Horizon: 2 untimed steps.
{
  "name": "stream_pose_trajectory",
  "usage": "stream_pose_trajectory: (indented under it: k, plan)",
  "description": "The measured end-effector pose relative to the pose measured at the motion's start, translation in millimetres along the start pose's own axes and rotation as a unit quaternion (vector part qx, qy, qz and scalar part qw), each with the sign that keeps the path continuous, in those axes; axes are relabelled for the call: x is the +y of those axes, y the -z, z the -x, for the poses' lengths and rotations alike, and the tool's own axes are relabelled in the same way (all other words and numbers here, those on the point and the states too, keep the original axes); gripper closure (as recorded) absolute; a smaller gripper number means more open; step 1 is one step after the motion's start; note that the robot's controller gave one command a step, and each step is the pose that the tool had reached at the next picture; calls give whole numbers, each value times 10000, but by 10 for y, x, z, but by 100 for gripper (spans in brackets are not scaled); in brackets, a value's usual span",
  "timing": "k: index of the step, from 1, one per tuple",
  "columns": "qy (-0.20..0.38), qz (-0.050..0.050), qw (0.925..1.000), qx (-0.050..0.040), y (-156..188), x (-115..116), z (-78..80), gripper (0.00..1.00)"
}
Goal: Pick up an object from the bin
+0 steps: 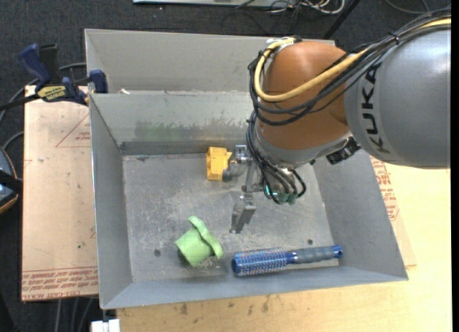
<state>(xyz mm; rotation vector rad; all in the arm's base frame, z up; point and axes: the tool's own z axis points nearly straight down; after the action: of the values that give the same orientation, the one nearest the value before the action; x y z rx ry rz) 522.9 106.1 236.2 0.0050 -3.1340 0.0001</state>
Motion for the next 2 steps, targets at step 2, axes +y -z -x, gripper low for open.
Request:
stream_pose_trajectory:
  k: [2]
  plan:
    - [2195, -8, 9754, -186, -1591, 501, -331, 0]
